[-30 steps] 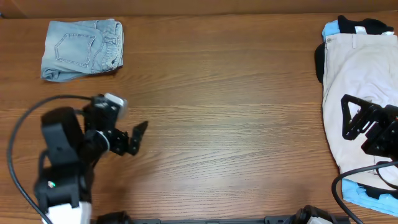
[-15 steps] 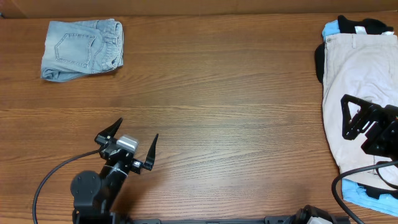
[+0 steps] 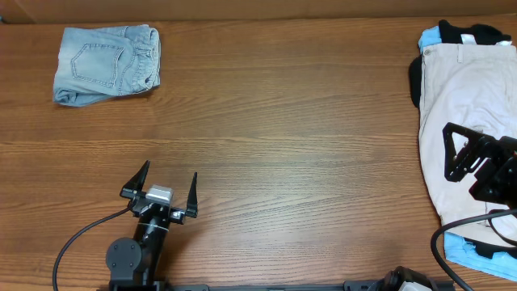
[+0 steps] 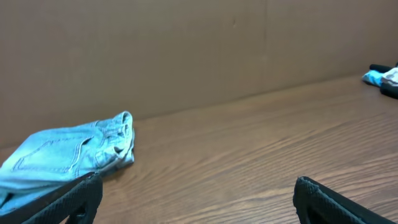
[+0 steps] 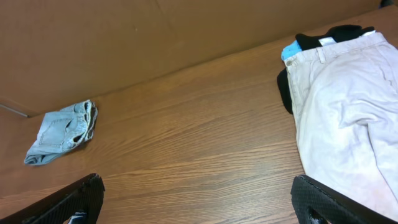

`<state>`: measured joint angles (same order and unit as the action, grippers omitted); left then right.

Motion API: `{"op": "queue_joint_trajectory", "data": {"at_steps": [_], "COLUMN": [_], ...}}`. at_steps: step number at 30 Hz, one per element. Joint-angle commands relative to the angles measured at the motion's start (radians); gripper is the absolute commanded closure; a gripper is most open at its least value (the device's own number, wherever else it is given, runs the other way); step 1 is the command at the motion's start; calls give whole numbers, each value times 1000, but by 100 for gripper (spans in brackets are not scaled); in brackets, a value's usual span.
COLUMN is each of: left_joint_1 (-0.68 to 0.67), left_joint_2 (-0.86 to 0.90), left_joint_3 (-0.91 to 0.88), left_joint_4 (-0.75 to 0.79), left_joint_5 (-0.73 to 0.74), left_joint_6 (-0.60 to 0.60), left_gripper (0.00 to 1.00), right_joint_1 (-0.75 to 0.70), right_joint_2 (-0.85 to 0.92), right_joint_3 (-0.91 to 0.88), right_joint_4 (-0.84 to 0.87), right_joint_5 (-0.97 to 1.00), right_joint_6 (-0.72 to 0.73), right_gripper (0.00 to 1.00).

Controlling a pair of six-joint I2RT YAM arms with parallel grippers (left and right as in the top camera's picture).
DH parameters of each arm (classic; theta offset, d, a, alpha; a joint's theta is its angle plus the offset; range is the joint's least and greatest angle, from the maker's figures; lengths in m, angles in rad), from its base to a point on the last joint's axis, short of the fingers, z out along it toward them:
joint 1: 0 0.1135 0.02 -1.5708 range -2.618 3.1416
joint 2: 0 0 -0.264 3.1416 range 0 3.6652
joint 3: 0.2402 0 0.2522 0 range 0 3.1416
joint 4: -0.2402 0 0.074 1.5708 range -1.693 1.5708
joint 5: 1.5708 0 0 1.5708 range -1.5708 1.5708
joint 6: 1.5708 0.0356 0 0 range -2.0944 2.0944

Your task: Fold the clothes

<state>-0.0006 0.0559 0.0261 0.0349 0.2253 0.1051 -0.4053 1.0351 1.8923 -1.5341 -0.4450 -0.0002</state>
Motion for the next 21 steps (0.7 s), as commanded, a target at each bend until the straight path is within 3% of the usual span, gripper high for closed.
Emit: {"op": "queue_joint_trajectory", "data": {"at_steps": [1,6,21], "left_joint_1": [-6,-6,-6], "left_joint_2": [-33,-53,-51], "left_joint_3": [-21,-21,-21], "left_joint_4": [-22,-100,-98], "left_joint_5": [-43,-70,-72], "left_joint_6": [-23,-24,-24], "left_gripper": [0,0,0], "right_joint_1": [0,0,0], "right_joint_2": [-1,-1,-1], "right_joint_3": [-3,-3,-3], "right_joint_4": [5,5,5], "right_joint_5": [0,0,0], "right_joint_6": [-8,-8,-8], "right_gripper": [0,0,0]}}
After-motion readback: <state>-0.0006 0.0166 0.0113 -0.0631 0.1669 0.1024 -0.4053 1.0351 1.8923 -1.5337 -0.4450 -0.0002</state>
